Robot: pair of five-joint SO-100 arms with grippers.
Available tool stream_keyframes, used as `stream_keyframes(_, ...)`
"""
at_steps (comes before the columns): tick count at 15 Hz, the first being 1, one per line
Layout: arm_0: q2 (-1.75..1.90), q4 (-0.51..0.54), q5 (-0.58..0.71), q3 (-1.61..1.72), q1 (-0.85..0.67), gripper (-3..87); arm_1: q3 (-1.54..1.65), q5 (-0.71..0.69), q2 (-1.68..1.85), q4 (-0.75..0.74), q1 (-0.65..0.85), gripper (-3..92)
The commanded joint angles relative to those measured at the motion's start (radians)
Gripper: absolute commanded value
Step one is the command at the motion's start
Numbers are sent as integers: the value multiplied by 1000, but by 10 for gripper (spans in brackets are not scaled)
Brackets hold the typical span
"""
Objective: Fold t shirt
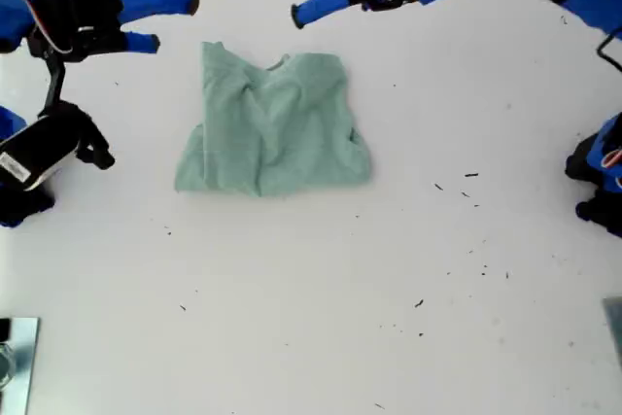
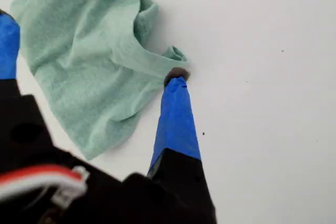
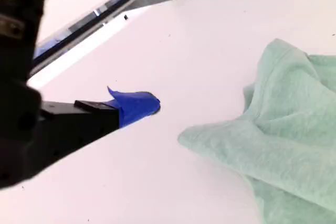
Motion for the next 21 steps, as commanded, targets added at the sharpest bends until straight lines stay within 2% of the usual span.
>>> stream_keyframes(1, 176, 8, -51, 104, 32, 334, 156, 20, 272, 61, 37, 345)
stream_keyframes(2, 275, -11, -97, 198, 84, 228, 324, 64, 428, 74, 43, 191)
stream_keyframes(3, 388, -38, -149, 310, 143, 41, 508, 109, 594, 71, 37, 179)
stream_keyframes(4, 518, -77, -198, 434, 212, -1, 693, 149, 738, 71, 17, 175)
stream_keyframes(5, 660, -115, -245, 565, 281, -1, 871, 196, 873, 67, -11, 169)
stream_keyframes(6, 827, -123, -293, 696, 333, -2, 1055, 245, 1006, 28, -49, 103)
stream_keyframes(7, 988, -89, -351, 804, 385, -2, 1252, 298, 1146, -55, -98, 81)
stream_keyframes(9, 985, -67, -419, 871, 469, -2, 1649, 488, 1479, -118, -172, 29)
stream_keyframes(11, 983, -94, -456, 950, 546, 38, 1925, 644, 1881, 69, -216, 28)
stream_keyframes(12, 982, -71, -591, 954, 575, 90, 1960, 609, 1871, 54, -233, 32)
stream_keyframes(14, 983, -57, -345, 943, 621, 153, 1962, 592, 1876, 51, -245, 33)
stream_keyframes(15, 983, -60, -322, 945, 641, 156, 1962, 479, 1876, 52, -250, 33)
stream_keyframes(16, 983, -60, -321, 945, 655, 156, 1962, 302, 1876, 52, -244, 33)
stream_keyframes(17, 983, -60, -321, 945, 664, 156, 1962, 247, 1876, 52, -242, 32)
stream_keyframes(18, 983, -60, -321, 945, 669, 156, 1962, 341, 1876, 52, -216, 33)
stream_keyframes(20, 983, -60, -321, 945, 669, 156, 1962, 193, 1876, 54, -160, 32)
stream_keyframes(21, 983, -60, -321, 945, 669, 156, 1962, 189, 1876, 54, -156, 32)
